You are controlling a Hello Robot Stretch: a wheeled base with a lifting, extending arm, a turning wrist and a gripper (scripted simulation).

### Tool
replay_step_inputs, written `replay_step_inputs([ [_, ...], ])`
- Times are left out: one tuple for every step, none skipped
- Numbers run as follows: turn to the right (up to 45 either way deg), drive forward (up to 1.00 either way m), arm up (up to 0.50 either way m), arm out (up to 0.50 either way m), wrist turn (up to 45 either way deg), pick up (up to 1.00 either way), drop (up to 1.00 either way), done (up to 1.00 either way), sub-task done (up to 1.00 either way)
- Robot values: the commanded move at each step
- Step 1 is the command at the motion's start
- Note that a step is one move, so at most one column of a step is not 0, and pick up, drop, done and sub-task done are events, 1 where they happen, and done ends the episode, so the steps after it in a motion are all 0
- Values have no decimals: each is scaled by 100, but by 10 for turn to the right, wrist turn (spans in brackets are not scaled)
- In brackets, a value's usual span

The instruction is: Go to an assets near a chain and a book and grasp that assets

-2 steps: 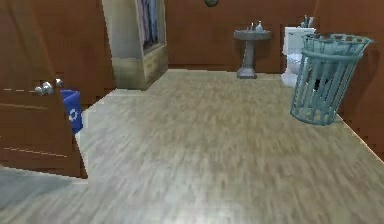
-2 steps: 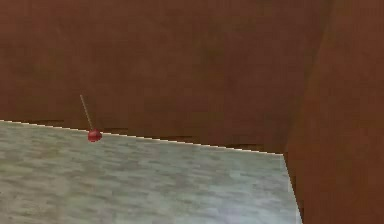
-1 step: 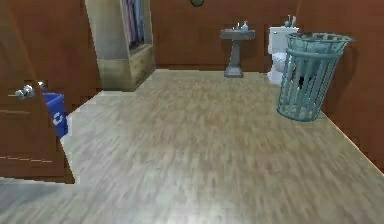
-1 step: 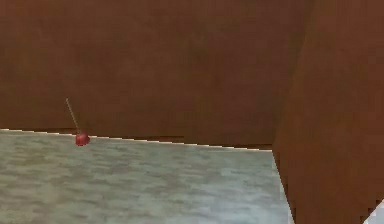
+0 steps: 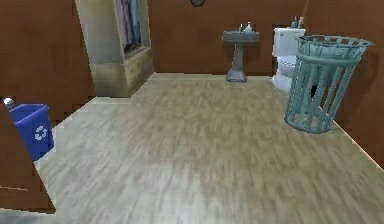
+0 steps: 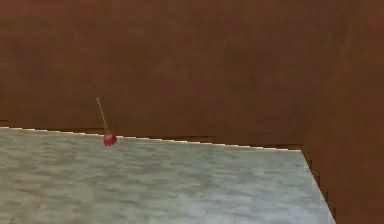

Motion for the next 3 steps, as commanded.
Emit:
replay_step_inputs([
  [-30, 0, 0, 0, 0, 0, 0, 0, 0],
  [0, 30, 0, 0, 0, 0, 0, 0, 0],
  [-450, 0, 0, 0, 0, 0, 0, 0, 0],
])
